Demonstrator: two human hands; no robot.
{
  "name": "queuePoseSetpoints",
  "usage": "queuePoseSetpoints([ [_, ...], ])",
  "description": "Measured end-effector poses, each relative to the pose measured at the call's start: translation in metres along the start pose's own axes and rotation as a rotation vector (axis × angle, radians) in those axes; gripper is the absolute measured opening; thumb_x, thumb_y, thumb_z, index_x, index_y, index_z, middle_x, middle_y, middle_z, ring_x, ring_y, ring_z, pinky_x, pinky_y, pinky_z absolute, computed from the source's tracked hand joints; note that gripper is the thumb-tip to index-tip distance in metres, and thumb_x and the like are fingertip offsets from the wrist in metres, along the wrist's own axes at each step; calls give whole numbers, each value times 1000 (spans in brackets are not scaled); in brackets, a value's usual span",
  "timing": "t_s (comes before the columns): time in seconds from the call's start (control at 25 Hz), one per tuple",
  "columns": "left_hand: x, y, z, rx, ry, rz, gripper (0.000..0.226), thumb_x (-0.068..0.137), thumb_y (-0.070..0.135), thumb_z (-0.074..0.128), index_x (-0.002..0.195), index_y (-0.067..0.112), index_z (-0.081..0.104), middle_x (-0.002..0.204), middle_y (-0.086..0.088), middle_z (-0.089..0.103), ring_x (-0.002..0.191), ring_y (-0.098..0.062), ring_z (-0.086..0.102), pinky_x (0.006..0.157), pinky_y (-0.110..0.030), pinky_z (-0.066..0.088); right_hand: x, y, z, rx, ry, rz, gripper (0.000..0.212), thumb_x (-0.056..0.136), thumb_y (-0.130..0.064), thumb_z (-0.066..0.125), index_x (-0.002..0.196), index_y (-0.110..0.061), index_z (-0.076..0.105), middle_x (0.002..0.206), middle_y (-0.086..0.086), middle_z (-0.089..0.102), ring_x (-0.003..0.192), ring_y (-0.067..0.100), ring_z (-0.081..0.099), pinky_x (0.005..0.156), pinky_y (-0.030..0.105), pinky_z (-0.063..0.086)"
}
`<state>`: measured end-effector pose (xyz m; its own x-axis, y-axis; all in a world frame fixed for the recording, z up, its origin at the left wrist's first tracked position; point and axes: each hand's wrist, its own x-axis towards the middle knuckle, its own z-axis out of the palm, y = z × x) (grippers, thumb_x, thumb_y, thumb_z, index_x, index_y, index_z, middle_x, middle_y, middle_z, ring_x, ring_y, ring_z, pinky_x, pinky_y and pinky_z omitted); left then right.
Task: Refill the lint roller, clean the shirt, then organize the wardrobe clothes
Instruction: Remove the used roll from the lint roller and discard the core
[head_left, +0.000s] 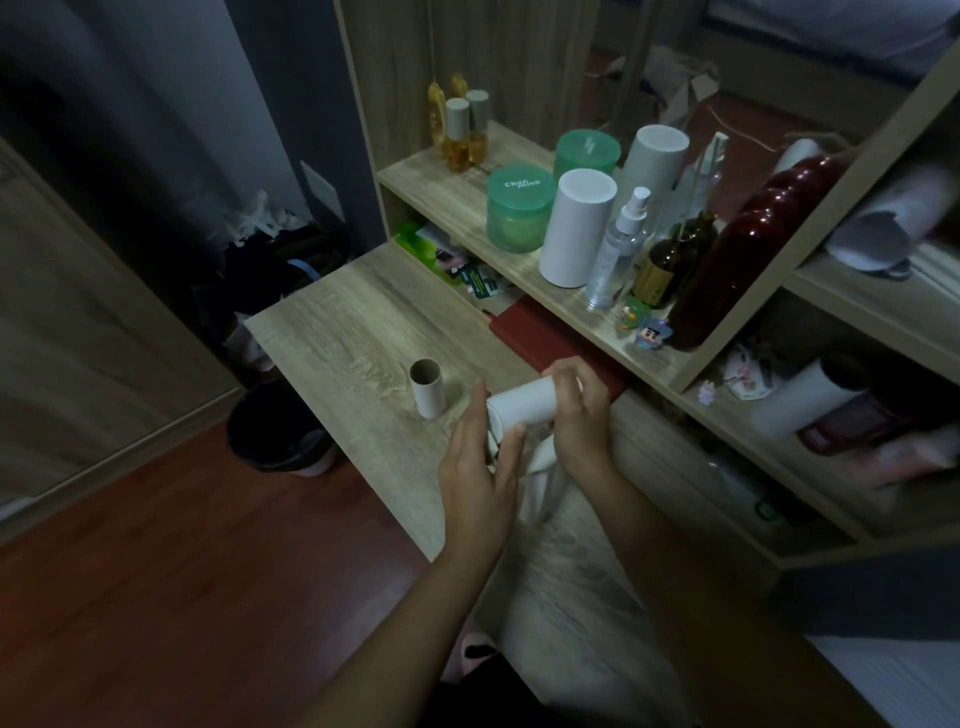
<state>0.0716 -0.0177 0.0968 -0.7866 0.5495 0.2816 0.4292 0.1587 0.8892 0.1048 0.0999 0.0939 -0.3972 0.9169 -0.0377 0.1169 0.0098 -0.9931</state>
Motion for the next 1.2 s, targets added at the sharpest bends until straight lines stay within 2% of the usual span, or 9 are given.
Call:
queuePoseSetpoints([
  [0.12,6,-2,0,-12,30,-57,54,91,46,42,141,30,27,121,-12,61,101,-28,62,86,-37,52,-2,3,3,-31,-19,-12,23,81,-37,42,75,-19,55,78,3,57,75,21,59,59,33,45],
  [0.2,7,-5,0,21,10,-70,56,93,45,41,143,25,29,123,-18,59,104,-33,61,87,-41,52,-2,3,3,-39,-22,-21,21,80,-40,42,73,-25,54,78,1,58,77,21,59,59,34,46],
  [0.36,5,-10,-1,-82,-39,-188,54,93,48,38,142,25,37,120,-5,62,95,-15,67,83,-35,54,3,-1,-1,-121,-32,-112,18,80,-33,46,76,-18,55,72,-7,57,67,5,55,60,30,46],
  [0.52,4,-3,-4,-277,28,-376,22,97,35,44,115,48,47,91,17,70,93,-8,66,77,-17,50,9,-1,-8,-251,-214,-252,39,82,-44,34,90,-15,58,80,-8,57,72,1,54,58,20,42],
  [0.6,6,-5,-7,-425,56,-460,18,97,29,45,110,37,56,86,31,68,95,-10,66,82,-23,52,9,2,-13,-257,-346,-291,50,81,-41,26,111,-14,56,98,-7,57,88,1,54,68,18,44],
  [0.76,12,-20,-9,-742,44,-609,20,98,20,46,102,30,63,100,14,70,106,-18,61,89,-31,47,6,9,-18,-305,-465,-281,56,87,-44,25,135,-20,42,125,-5,47,112,11,49,90,28,44],
  [0.88,13,-24,-9,-884,42,-676,21,99,15,43,103,23,62,115,-3,62,107,-17,59,89,-28,46,3,11,-18,-277,-500,-297,53,90,-46,27,134,-22,44,120,-17,48,113,7,49,94,28,43],
  [1.0,12,-25,-11,-923,27,-698,20,98,12,43,103,19,62,111,-1,61,103,-13,60,90,-27,47,2,10,-20,-243,-533,-261,40,92,-44,30,126,-33,47,112,-27,48,107,-1,49,89,23,42],
  [1.2,3,-40,-10,-899,25,-665,32,97,16,45,126,5,55,118,-4,62,105,-11,63,90,-31,47,1,8,-19,-280,-533,-274,41,95,-31,31,128,-17,51,115,-17,49,108,3,50,91,19,39],
])
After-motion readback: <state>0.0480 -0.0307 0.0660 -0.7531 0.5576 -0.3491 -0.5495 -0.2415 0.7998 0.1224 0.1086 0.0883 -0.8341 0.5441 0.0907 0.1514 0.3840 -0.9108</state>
